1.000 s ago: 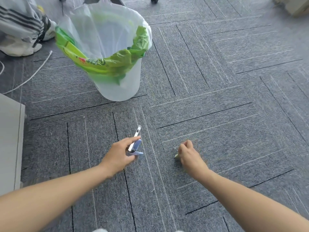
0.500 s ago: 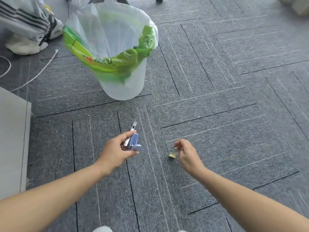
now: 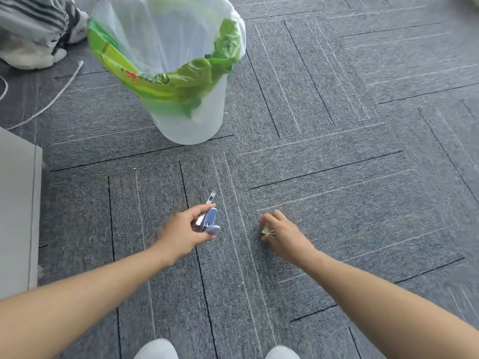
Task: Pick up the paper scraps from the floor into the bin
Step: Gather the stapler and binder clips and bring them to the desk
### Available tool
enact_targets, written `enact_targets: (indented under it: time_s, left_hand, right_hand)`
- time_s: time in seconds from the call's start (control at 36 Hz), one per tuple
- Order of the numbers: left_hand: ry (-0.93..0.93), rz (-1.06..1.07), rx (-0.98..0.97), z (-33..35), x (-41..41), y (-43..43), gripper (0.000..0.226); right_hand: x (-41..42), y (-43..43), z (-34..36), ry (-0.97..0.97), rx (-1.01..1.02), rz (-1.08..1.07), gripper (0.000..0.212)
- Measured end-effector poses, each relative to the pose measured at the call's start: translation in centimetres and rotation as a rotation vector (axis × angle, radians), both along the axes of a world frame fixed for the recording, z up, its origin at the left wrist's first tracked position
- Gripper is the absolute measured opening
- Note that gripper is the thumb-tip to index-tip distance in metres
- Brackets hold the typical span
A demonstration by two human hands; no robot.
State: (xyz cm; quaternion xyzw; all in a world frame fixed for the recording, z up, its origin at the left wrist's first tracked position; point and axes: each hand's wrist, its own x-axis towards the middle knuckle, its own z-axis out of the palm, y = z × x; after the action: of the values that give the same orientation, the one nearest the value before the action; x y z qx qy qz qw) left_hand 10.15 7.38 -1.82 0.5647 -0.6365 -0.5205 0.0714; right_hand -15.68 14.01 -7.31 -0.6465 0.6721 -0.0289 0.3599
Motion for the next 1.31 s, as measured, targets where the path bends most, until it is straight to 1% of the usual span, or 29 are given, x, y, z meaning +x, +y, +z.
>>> enact_targets:
  time_s: [0.08, 0.17, 0.22, 0.28, 0.36, 0.44, 0.5, 0.56, 0.61, 0.67, 0.75, 0.89, 0.94, 1.0, 1.14, 1.31]
  left_hand:
    - [0.007, -0.009, 0.011, 0.0, -0.4, 0.0, 0.062]
    - [0.015, -0.015, 0.016, -0.4, -0.5, -0.1, 0.069]
    - [-0.002, -0.038, 0.009, -0.6, -0.6, 0.0, 0.070]
    - [0.014, -0.039, 0.021, -0.9, -0.7, 0.0, 0.072]
    - [0.011, -0.054, 0.020, -0.9, -0.7, 0.1, 0.072]
    - [0.017, -0.057, 0.035, -0.4, -1.1, -0.2, 0.073]
    - [0.015, -0.092, 0.011, 0.2, -1.3, -0.8, 0.072]
    - [0.006, -0.124, -0.007, 1.3, -1.5, -1.6, 0.071]
    - [0.005, -0.120, -0.010, 2.8, -1.9, -2.4, 0.072]
    - [0.010, -0.075, -0.015, 4.9, -2.1, -3.1, 0.071]
    - [0.036, 0.015, -0.024, 9.6, -2.3, -3.8, 0.070]
    - [0.100, 0.114, -0.045, 20.2, -2.0, -3.9, 0.071]
    - [0.126, 0.181, -0.044, 25.3, -1.9, -3.7, 0.066]
    - [0.153, 0.234, -0.050, 30.4, -1.8, -3.4, 0.061]
    - [0.198, 0.359, -0.086, 43.3, 0.0, -2.8, 0.061]
    - [0.252, 0.466, -0.153, 61.0, 2.4, -1.9, 0.067]
  right_hand:
    - [-0.1, -0.1, 0.0, 0.041, -0.036, 0.012, 0.027]
    - [-0.1, -0.1, 0.1, 0.090, -0.069, 0.060, 0.027]
    - [-0.1, -0.1, 0.4, 0.115, -0.095, 0.103, 0.023]
    - [-0.1, -0.2, 0.7, 0.123, -0.114, 0.133, 0.015]
    - [-0.1, -0.7, 1.5, 0.121, -0.115, 0.144, 0.009]
    - [0.0, -1.9, 2.5, 0.120, -0.110, 0.146, 0.007]
    - [0.1, -3.0, 3.4, 0.120, -0.114, 0.152, 0.007]
    - [0.5, -4.3, 4.6, 0.093, -0.107, 0.148, 0.009]
    - [1.0, -5.4, 6.4, 0.053, -0.091, 0.121, 0.018]
    - [1.7, -6.3, 8.9, -0.010, -0.101, 0.018, 0.025]
    - [2.6, -7.3, 13.9, -0.118, -0.157, -0.167, 0.027]
    - [3.5, -8.9, 25.2, -0.213, -0.240, -0.270, 0.024]
    - [4.0, -9.3, 30.3, -0.237, -0.245, -0.302, 0.023]
    - [4.6, -9.3, 35.3, -0.261, -0.233, -0.308, 0.022]
    - [6.6, -9.3, 49.4, -0.310, -0.261, -0.307, 0.020]
    - [9.3, -9.2, 67.2, -0.366, -0.291, -0.226, 0.016]
